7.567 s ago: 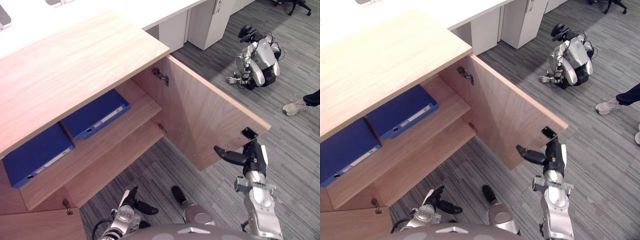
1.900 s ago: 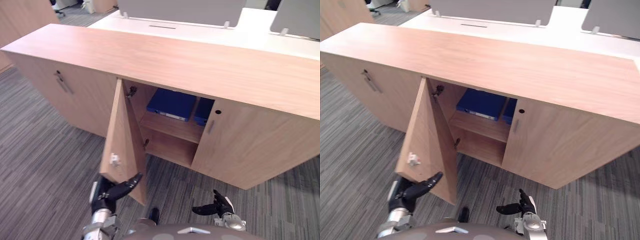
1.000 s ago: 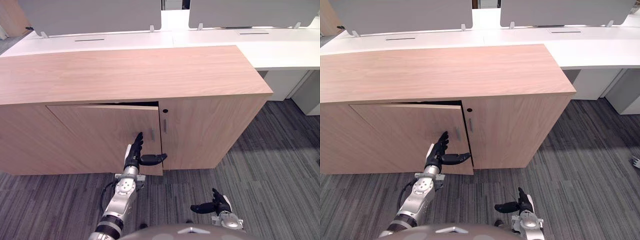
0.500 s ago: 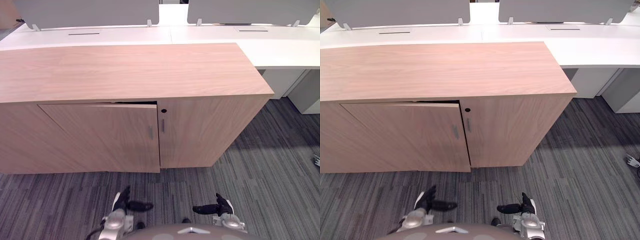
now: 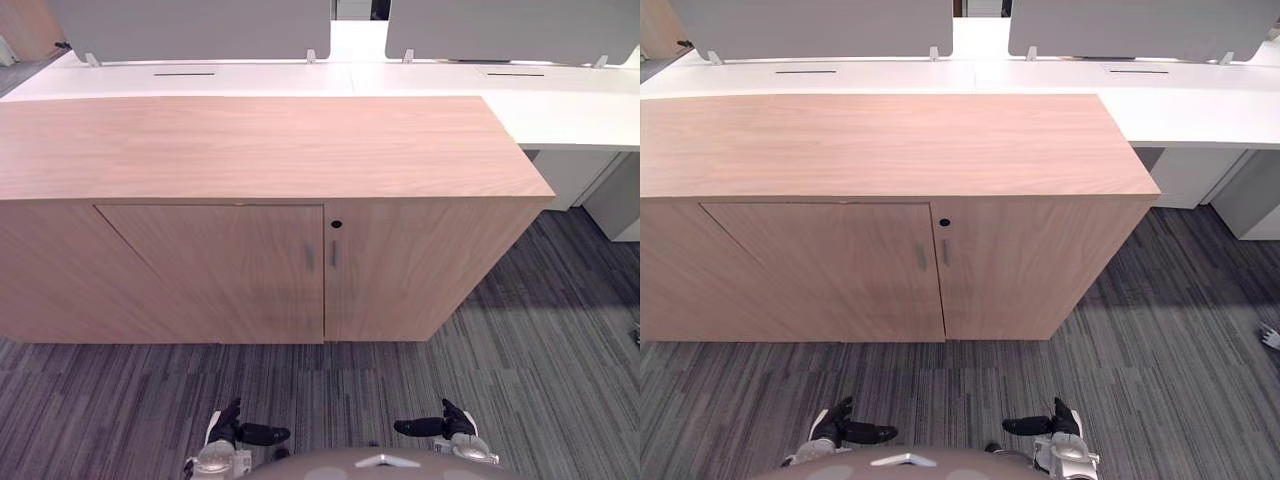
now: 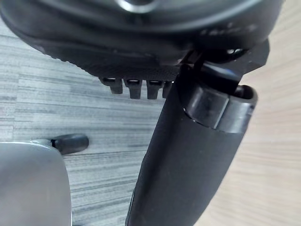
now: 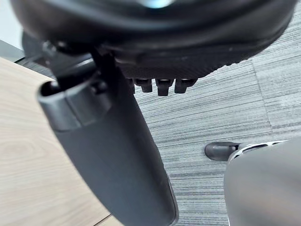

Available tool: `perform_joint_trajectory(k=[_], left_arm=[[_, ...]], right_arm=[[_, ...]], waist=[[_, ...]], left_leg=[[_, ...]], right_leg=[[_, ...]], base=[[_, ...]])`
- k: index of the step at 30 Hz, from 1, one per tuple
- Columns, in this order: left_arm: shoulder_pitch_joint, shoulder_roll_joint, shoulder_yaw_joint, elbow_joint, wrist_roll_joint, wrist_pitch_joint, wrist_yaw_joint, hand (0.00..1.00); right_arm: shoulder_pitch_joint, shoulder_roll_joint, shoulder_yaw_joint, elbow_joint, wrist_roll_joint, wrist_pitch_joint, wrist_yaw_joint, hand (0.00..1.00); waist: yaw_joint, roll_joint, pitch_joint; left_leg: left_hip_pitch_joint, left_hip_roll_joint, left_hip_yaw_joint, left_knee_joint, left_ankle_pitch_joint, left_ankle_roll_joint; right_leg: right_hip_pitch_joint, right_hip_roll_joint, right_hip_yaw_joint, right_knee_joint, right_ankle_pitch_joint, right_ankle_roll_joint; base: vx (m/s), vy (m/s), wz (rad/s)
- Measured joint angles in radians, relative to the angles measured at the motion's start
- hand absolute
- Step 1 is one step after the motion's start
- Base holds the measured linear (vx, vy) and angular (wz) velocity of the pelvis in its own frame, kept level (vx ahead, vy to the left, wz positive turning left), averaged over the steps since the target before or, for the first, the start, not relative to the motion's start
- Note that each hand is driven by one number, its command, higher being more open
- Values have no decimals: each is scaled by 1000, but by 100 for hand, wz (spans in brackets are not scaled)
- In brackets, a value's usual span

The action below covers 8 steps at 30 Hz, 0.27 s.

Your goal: Walk over to the cabinet, pick up the folder, carry it to the office cabinet, place the folder inside the office cabinet, then close the office cabinet door

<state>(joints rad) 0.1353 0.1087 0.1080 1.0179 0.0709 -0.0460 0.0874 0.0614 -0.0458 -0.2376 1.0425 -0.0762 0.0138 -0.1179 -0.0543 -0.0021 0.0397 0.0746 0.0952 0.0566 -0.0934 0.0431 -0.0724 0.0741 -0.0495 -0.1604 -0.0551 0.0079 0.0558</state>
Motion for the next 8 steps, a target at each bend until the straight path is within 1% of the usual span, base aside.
perform_joint_trajectory(k=[8], left_arm=[[-3,-6,35,9,-26,4,2,100]], right_arm=[[-9,-1,-19,20,0,4,1,100]], waist=[[-1,-5,5]], left_leg=[[7,-14,-10,5,-6,5]], right_leg=[[15,-10,-12,0,-7,6]], base=[[55,16,5]])
